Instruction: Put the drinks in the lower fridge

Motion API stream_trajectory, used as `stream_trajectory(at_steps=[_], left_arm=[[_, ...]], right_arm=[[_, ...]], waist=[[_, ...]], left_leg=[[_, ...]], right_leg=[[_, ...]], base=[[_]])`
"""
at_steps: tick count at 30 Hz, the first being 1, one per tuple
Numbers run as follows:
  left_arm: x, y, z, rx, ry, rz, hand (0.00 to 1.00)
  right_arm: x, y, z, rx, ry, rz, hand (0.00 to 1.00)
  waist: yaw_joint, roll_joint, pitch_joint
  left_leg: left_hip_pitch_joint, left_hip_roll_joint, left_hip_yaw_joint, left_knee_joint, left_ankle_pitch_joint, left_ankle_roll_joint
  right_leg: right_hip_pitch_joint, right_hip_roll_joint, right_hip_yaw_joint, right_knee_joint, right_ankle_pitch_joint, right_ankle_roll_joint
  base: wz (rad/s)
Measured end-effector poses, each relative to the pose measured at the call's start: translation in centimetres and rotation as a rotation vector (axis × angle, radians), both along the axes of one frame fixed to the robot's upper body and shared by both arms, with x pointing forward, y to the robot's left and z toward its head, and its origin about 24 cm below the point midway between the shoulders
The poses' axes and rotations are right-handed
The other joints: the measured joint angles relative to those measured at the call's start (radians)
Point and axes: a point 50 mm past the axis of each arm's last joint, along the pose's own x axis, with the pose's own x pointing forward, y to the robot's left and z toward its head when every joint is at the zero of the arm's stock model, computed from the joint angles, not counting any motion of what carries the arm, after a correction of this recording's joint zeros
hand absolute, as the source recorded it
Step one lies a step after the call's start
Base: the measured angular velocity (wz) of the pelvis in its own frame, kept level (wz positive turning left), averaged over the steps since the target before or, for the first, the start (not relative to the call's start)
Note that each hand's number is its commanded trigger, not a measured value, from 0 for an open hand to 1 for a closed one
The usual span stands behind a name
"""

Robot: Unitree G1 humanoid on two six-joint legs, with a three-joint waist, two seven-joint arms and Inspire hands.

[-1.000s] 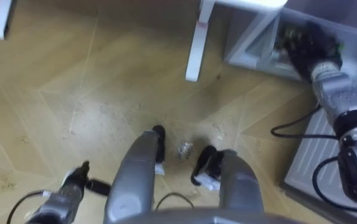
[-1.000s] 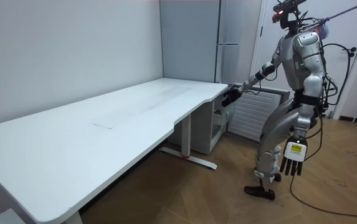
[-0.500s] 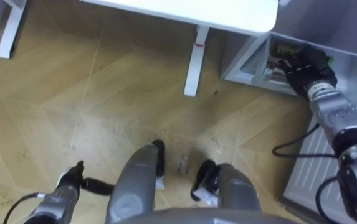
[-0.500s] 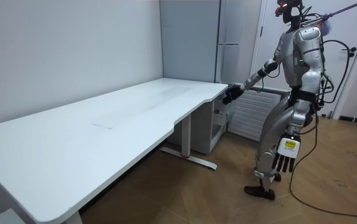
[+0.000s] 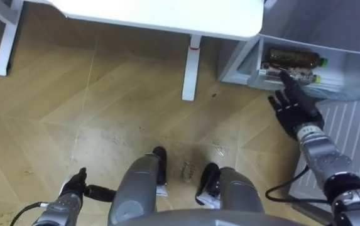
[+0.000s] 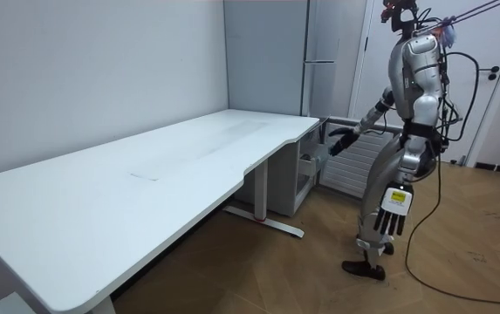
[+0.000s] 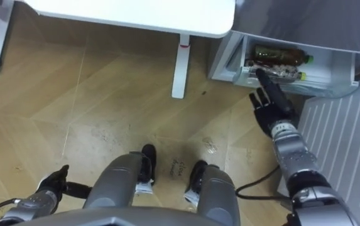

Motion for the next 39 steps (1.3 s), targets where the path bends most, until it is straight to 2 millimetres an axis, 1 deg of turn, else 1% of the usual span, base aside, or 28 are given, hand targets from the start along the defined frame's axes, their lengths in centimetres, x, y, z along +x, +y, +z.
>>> stream_trajectory(at_steps=[3,12,16,18,19,20,21,22,25,27,28,30,32,33,34,36,39], left_arm=[[0.0,-0.3,-0.1,0.0,-0.005,0.006,0.0],[0.1,-0.3,0.0,0.007,-0.025,0.012,0.0],[-0.1,0.0,0.0,0.012,-0.024,0.035,0.0],[-0.2,0.1,0.0,0.016,-0.024,0.042,0.0],[-0.2,0.2,0.0,0.02,-0.024,0.046,0.0],[-0.2,0.2,0.0,0.021,-0.026,0.057,0.0],[-0.2,0.2,0.0,0.018,-0.026,0.066,0.0],[-0.2,0.2,0.0,0.016,-0.025,0.071,0.0],[-0.2,0.2,0.0,0.026,-0.028,0.077,0.0],[-0.1,0.2,0.0,0.036,-0.028,0.08,0.0],[-0.1,0.2,0.0,0.036,-0.026,0.083,0.0],[0.2,0.1,0.1,0.039,-0.037,0.085,0.0],[0.4,0.0,0.2,0.048,-0.041,0.085,0.0],[0.4,0.0,0.2,0.054,-0.043,0.088,0.0],[0.4,0.1,0.2,0.062,-0.043,0.093,0.0],[0.5,0.2,0.3,0.069,-0.049,0.116,0.0],[0.6,0.4,0.4,0.084,-0.058,0.135,0.0]], right_arm=[[-0.8,-0.4,-0.5,0.011,0.023,-0.05,0.0],[-1.5,-0.8,-0.9,-0.002,0.048,-0.083,0.0],[-1.5,-0.8,-1.1,-0.022,0.09,-0.081,0.0],[-1.4,-0.8,-1.1,-0.019,0.095,-0.088,0.0],[-1.2,-0.8,-1.0,-0.008,0.095,-0.094,0.0],[-0.9,-0.7,-0.9,0.003,0.092,-0.096,0.0],[-0.6,-0.7,-0.8,0.005,0.094,-0.098,0.0],[-0.1,-0.8,-0.6,0.009,0.094,-0.107,0.0],[1.2,-0.8,0.2,0.013,0.07,-0.116,0.0],[1.7,-0.7,0.4,0.014,0.062,-0.114,0.0],[2.0,-0.7,0.5,0.014,0.058,-0.113,0.0],[2.5,-0.8,0.8,0.015,0.06,-0.119,0.0],[3.6,-0.9,1.6,0.012,0.063,-0.124,0.0],[3.9,-0.8,1.8,0.012,0.061,-0.124,0.0],[4.4,-0.9,2.2,0.008,0.056,-0.126,0.0],[5.3,-1.5,3.1,-0.01,0.048,-0.135,0.0],[6.9,-1.9,4.6,0.004,0.006,-0.162,0.0]], waist=[[0.0,0.001,0.0004],[-0.01,0.0,0.0012],[-0.014,-0.003,0.0026],[-0.014,-0.007,0.005],[-0.013,-0.011,0.0074],[-0.005,-0.015,0.0086],[-0.002,-0.017,0.0092],[0.009,-0.019,0.0083],[0.013,-0.017,0.0086],[0.015,-0.014,0.0102],[0.022,-0.012,0.0098],[0.036,-0.012,0.01],[0.043,-0.014,0.01],[0.044,-0.015,0.0102],[0.039,-0.016,0.0107],[0.036,-0.019,0.0124],[0.032,-0.024,0.0166]], left_leg=[[0.002,0.0,0.004,-0.004,0.0,0.0],[0.001,0.001,0.012,0.001,-0.003,0.001],[-0.001,0.003,0.013,0.02,-0.019,0.001],[-0.004,0.006,0.014,0.031,-0.026,0.003],[-0.01,0.012,0.018,0.041,-0.033,0.005],[-0.019,0.024,0.027,0.055,-0.044,0.005],[-0.025,0.029,0.032,0.065,-0.05,0.006],[-0.039,0.04,0.039,0.082,-0.059,0.008],[-0.082,0.05,0.042,0.111,-0.067,0.017],[-0.097,0.051,0.04,0.121,-0.069,0.02],[-0.11,0.053,0.041,0.129,-0.072,0.023],[-0.135,0.054,0.048,0.14,-0.073,0.026],[-0.177,0.048,0.058,0.145,-0.067,0.032],[-0.186,0.046,0.062,0.145,-0.065,0.032],[-0.203,0.033,0.068,0.145,-0.057,0.034],[-0.24,0.03,0.081,0.164,-0.054,0.04],[-0.293,0.03,0.078,0.199,-0.057,0.041]], right_leg=[[-0.002,0.0,0.003,-0.002,0.0,0.0],[-0.008,-0.002,0.006,-0.002,0.0,0.0],[-0.009,0.0,0.016,0.003,0.0,0.001],[-0.01,0.003,0.021,0.005,0.001,0.004],[-0.014,0.01,0.029,0.006,0.001,0.006],[-0.021,0.02,0.04,0.008,0.003,0.008],[-0.027,0.026,0.048,0.01,0.004,0.009],[-0.043,0.034,0.054,0.013,0.009,0.01],[-0.078,0.04,0.058,0.02,0.018,0.014],[-0.089,0.041,0.058,0.02,0.021,0.017],[-0.103,0.042,0.06,0.025,0.022,0.018],[-0.137,0.04,0.068,0.043,0.022,0.019],[-0.192,0.023,0.074,0.081,0.019,0.018],[-0.206,0.02,0.077,0.09,0.018,0.018],[-0.229,0.009,0.08,0.107,0.013,0.018],[-0.28,-0.006,0.087,0.154,-0.002,0.016],[-0.337,-0.011,0.091,0.199,-0.014,0.011]], base=[[-0.03],[-0.01],[-0.09],[-0.11],[-0.23],[-0.29],[-0.4],[-0.29],[-0.14],[-0.05],[-0.08],[-0.1],[0.0],[0.07],[0.12],[0.11],[0.03]])
